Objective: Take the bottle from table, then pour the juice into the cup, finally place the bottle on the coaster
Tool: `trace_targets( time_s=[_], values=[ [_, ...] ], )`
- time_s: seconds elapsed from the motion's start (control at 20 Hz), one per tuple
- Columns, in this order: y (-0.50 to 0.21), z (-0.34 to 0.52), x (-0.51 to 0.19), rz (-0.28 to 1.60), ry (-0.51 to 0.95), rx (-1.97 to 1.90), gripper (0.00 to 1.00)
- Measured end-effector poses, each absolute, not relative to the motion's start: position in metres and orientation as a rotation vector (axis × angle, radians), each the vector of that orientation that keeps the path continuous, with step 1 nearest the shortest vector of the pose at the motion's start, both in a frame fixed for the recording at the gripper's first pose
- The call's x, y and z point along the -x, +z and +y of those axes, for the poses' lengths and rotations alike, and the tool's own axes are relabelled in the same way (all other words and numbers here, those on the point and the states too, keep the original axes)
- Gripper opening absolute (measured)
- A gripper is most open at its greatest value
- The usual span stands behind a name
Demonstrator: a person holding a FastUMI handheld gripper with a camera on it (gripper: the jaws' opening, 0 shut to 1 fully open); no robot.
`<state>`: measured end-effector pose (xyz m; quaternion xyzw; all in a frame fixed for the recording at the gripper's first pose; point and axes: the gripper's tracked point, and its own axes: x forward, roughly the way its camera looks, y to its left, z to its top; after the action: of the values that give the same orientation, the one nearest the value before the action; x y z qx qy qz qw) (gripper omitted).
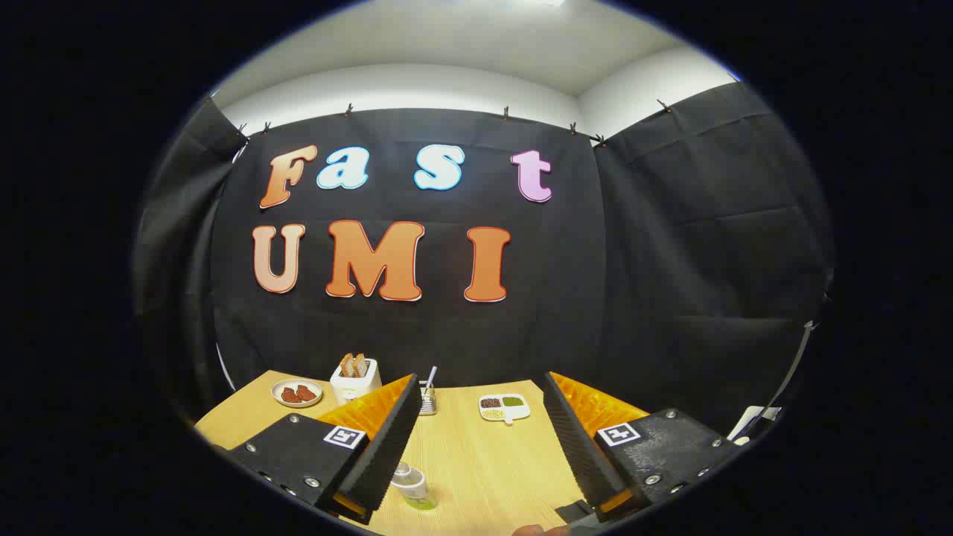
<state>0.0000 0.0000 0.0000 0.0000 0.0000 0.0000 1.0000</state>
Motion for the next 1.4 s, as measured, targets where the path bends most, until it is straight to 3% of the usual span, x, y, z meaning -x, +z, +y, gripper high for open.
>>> trace_targets(
  time_s=[0.9, 1.4],
  values=[
    [-0.014, 0.023, -0.006, 0.018, 0.055, -0.05, 0.98],
    [-0.076, 0.077, -0.017, 0.084, 0.178, -0.144, 0.98]
  ],
)
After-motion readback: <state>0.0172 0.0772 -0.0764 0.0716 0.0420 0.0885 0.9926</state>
